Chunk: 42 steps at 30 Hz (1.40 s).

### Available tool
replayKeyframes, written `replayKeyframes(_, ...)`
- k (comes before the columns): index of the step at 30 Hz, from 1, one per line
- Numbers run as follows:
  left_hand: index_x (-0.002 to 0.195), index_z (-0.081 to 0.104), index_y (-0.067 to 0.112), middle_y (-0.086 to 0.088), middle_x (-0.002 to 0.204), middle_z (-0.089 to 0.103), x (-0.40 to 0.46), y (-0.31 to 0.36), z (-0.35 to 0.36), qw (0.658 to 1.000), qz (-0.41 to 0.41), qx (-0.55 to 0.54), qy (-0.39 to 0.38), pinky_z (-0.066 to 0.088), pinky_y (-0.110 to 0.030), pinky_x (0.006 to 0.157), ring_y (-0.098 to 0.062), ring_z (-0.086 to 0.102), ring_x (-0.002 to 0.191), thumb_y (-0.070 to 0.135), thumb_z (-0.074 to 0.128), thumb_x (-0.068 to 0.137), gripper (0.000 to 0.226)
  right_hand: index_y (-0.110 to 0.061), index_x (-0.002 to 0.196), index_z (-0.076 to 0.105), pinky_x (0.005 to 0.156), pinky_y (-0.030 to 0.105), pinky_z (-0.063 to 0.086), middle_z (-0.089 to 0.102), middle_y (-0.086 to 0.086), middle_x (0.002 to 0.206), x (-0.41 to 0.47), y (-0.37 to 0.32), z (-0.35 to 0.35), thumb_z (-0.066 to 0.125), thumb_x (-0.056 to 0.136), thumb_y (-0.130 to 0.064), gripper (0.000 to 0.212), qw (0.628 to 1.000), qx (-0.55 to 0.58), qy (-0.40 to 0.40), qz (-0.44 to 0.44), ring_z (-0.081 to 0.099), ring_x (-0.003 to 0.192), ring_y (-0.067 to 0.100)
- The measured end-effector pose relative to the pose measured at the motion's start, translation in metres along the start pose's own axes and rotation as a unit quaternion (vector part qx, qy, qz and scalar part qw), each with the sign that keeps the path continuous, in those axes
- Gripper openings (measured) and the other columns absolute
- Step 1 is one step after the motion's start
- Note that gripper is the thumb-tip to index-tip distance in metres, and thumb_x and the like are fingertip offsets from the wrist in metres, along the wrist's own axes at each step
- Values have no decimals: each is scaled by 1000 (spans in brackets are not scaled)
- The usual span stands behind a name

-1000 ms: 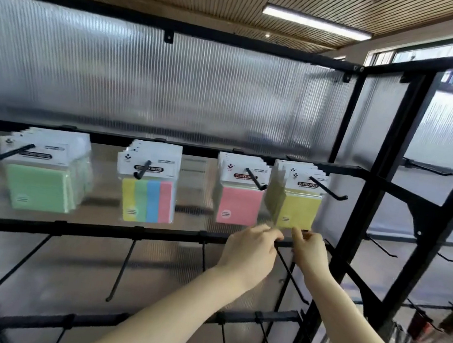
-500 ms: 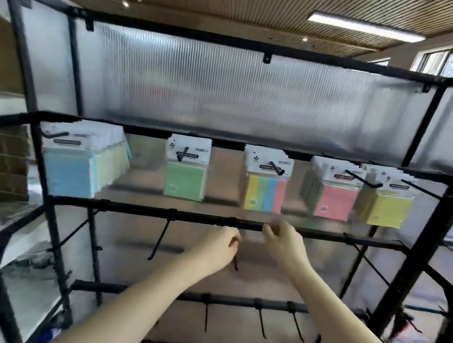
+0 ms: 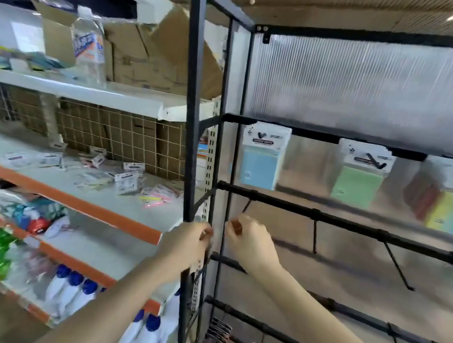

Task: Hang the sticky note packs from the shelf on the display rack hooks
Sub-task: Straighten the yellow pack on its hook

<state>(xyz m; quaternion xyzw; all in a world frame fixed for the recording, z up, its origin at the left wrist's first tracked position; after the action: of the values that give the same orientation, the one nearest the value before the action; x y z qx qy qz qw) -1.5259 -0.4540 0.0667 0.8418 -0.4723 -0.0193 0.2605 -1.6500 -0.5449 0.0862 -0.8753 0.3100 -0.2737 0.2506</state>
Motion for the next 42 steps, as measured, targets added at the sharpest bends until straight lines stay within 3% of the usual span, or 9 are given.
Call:
replayKeyframes(3, 102, 66, 27, -1, 99, 70, -13, -53, -24, 999, -50, 1, 20, 53, -37, 75, -24, 65, 90, 21, 50, 92, 19, -15, 94, 61, 67, 32, 45, 64, 7, 93, 5, -41, 46, 49, 95, -31, 20, 996, -3, -44, -77, 61, 83, 28)
replayKeyframes(7, 99, 65, 28, 1, 98, 68, -23, -115, -46, 992, -117, 9, 48, 47, -32, 70, -26, 63, 94, 25, 46, 92, 20, -11, 86, 52, 64, 32, 37, 60, 9, 91, 17, -85, 105, 46, 96, -24, 18, 979, -19, -116, -165, 58, 84, 30)
replayKeyframes(11, 95, 64, 27, -2, 97, 65, -18, -172, -63, 985, -160, 15, 66, 51, -38, 75, -25, 62, 92, 25, 43, 93, 21, -6, 100, 57, 75, 39, 47, 61, 11, 100, 43, -119, 163, 44, 97, -24, 22, 969, -27, -155, -192, 58, 90, 31)
replayKeyframes(14, 94, 63, 24, -5, 95, 65, -1, -215, -75, 980, -184, 17, 71, 51, -43, 79, -26, 62, 93, 23, 42, 94, 21, -7, 99, 55, 73, 37, 46, 61, 11, 102, 66, -141, 209, 43, 96, -22, 20, 966, -31, -153, -205, 58, 93, 31)
replayKeyframes(17, 101, 64, 19, -7, 98, 67, 21, -258, -85, 975, -204, 38, 79, 51, -42, 80, -28, 63, 95, 21, 41, 94, 24, -8, 99, 55, 70, 36, 44, 60, 11, 101, 91, -161, 254, 46, 94, -19, 15, 971, -18, -143, -189, 58, 92, 31)
replayKeyframes(23, 104, 64, 19, -4, 107, 65, 64, -333, -115, 973, -210, 56, 72, 44, -30, 71, -24, 61, 95, 17, 40, 94, 26, -15, 113, 59, 82, 34, 47, 61, 5, 114, 155, -199, 328, 47, 94, -16, 23, 985, 24, -109, -133, 57, 105, 25)
replayKeyframes(30, 105, 63, 21, 0, 107, 66, 90, -405, -140, 968, -224, 82, 76, 42, -27, 67, -22, 61, 97, 17, 41, 93, 25, -20, 117, 59, 83, 30, 44, 58, 0, 121, 213, -217, 386, 47, 92, -16, 28, 984, -26, -133, -116, 54, 111, 21)
replayKeyframes(34, 113, 62, 21, -2, 114, 64, 113, -431, -138, 973, -214, 69, 54, 51, -36, 83, -23, 59, 105, 17, 40, 93, 30, -21, 117, 57, 88, 33, 44, 57, 1, 122, 238, -218, 407, 47, 91, -17, 28, 983, -54, -145, -98, 53, 114, 22)
replayKeyframes(42, 120, 55, 21, -7, 120, 57, 187, -480, -127, 989, -139, 48, -26, 46, -36, 88, -26, 52, 113, 17, 42, 93, 30, -16, 119, 52, 91, 38, 44, 52, 6, 125, 289, -212, 443, 45, 93, -19, 27, 982, -117, -145, -2, 51, 115, 28)
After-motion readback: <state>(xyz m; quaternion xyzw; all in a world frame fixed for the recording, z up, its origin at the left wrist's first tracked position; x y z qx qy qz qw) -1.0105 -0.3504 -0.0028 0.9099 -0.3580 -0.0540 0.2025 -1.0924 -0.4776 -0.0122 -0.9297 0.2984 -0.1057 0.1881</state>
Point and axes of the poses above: each hand's wrist, its own x-axis towards the middle knuckle, its own z-axis out of the palm, y = z × x, the point moved 1 cm from there along x, towards the middle knuckle
